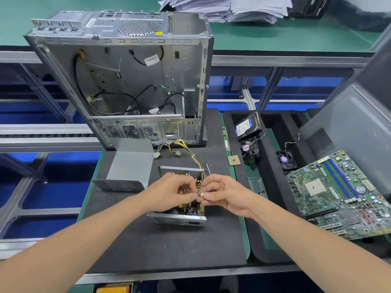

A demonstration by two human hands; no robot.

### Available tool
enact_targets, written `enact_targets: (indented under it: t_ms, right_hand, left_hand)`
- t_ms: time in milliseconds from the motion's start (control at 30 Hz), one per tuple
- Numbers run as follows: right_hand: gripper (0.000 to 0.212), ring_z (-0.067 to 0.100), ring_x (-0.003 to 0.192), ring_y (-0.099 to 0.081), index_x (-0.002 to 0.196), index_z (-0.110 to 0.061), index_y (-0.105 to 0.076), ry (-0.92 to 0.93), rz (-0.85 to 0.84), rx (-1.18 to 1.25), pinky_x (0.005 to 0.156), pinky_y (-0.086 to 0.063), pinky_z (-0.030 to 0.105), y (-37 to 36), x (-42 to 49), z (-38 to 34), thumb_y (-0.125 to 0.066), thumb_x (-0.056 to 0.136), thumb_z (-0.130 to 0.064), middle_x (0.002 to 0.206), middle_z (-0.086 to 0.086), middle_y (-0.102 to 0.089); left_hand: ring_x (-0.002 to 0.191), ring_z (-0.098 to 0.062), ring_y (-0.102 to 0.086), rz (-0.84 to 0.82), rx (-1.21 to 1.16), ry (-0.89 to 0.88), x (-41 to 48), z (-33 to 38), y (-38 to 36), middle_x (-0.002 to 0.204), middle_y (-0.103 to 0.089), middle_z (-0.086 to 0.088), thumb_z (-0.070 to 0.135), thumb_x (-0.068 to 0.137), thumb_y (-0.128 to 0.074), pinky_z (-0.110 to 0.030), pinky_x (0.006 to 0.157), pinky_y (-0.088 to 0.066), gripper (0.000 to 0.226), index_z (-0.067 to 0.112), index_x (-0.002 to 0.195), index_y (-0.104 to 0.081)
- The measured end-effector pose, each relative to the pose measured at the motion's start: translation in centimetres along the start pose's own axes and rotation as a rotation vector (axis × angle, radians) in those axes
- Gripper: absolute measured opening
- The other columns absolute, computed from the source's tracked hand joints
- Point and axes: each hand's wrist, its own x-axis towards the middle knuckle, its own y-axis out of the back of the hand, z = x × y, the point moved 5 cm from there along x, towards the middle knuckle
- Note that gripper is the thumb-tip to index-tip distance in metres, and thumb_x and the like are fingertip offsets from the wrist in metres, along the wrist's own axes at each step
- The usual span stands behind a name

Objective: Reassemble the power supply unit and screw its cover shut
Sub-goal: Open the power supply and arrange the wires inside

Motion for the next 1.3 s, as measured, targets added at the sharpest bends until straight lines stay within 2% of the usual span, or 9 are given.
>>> enact_targets:
  t_ms: [100,233,300,433,533,633,767,900,1300]
  right_hand:
    - [0.027,0.033,0.089,-0.077,0.107,-0.002,-0.068,0.028,0.01,-0.015,0.08,-0.064,0.035,-0.1,0.2,-0.2,-0.072,0.086,0.016,0.091,0.017,-0.074]
    - [0.025,0.031,0.087,-0.077,0.104,-0.002,-0.068,0.081,0.021,-0.025,0.08,-0.064,0.036,-0.2,0.4,-0.5,-0.076,0.083,0.01,0.09,0.019,-0.075]
    - [0.022,0.028,0.081,-0.076,0.102,-0.002,-0.068,0.129,0.066,-0.061,0.076,-0.064,0.034,-0.3,0.7,-0.5,-0.076,0.083,0.006,0.085,0.017,-0.075]
    - [0.02,0.026,0.071,-0.073,0.105,0.003,-0.065,0.231,0.186,-0.125,0.069,-0.061,0.03,-0.5,1.5,-0.4,-0.069,0.088,0.014,0.081,0.018,-0.072]
    - [0.022,0.031,0.072,-0.072,0.105,0.004,-0.066,0.262,0.223,-0.159,0.074,-0.063,0.037,-0.4,1.4,-0.1,-0.069,0.087,0.017,0.084,0.02,-0.068]
    - [0.022,0.031,0.073,-0.072,0.102,0.0,-0.068,0.278,0.211,-0.155,0.081,-0.064,0.045,-0.3,1.0,0.2,-0.072,0.087,0.014,0.083,0.018,-0.07]
    - [0.022,0.03,0.078,-0.073,0.1,-0.004,-0.069,0.274,0.179,-0.085,0.078,-0.064,0.04,-0.1,0.2,0.9,-0.077,0.084,0.008,0.084,0.013,-0.071]
    - [0.025,0.031,0.08,-0.074,0.1,-0.006,-0.068,0.261,0.144,-0.014,0.077,-0.064,0.039,0.0,-0.4,1.8,-0.081,0.08,0.002,0.087,0.016,-0.073]
    - [0.026,0.023,0.078,-0.076,0.102,-0.006,-0.06,0.269,0.096,0.034,0.076,-0.062,0.029,-0.5,-0.8,2.9,-0.071,0.081,0.005,0.089,0.012,-0.076]
  left_hand:
    - [0.059,-0.003,-0.055,0.016,-0.038,0.012,-0.1,-0.1,-0.1,0.076,-0.068,0.019,0.032,0.094,-0.071,-0.013,0.06,-0.042,0.009,0.032,0.086,-0.067]
    - [0.057,-0.01,-0.06,0.073,-0.051,0.052,0.0,-0.5,-0.2,0.08,-0.072,0.012,0.033,0.093,-0.071,-0.026,0.061,-0.05,0.006,0.033,0.087,-0.069]
    - [0.055,-0.006,-0.056,0.108,-0.045,0.081,0.1,-0.7,-0.3,0.078,-0.072,0.012,0.033,0.091,-0.072,-0.026,0.06,-0.048,0.007,0.034,0.084,-0.068]
    - [0.059,-0.001,-0.058,0.223,-0.014,0.171,0.0,-0.9,-0.8,0.071,-0.071,0.018,0.034,0.088,-0.071,-0.028,0.065,-0.05,0.009,0.033,0.081,-0.066]
    - [0.065,0.001,-0.062,0.278,-0.023,0.219,-0.4,-0.9,-1.2,0.072,-0.072,0.02,0.034,0.086,-0.074,-0.027,0.066,-0.051,0.007,0.035,0.082,-0.068]
    - [0.067,-0.005,-0.065,0.318,-0.086,0.201,-1.1,-0.7,-1.3,0.074,-0.073,0.018,0.033,0.083,-0.08,-0.022,0.068,-0.053,0.009,0.034,0.084,-0.071]
    - [0.07,-0.005,-0.064,0.36,-0.16,0.131,-2.0,-0.4,-1.7,0.077,-0.073,0.014,0.029,0.083,-0.085,-0.009,0.066,-0.044,0.01,0.031,0.088,-0.077]
    - [0.077,-0.011,-0.065,0.36,-0.16,0.089,-2.6,-0.4,-2.1,0.082,-0.072,0.018,0.031,0.086,-0.083,-0.009,0.069,-0.045,0.008,0.032,0.092,-0.078]
    - [0.065,-0.001,-0.056,0.304,-0.178,0.05,-2.7,-0.7,-2.3,0.079,-0.067,0.025,0.021,0.089,-0.08,-0.009,0.064,-0.04,0.009,0.028,0.092,-0.076]
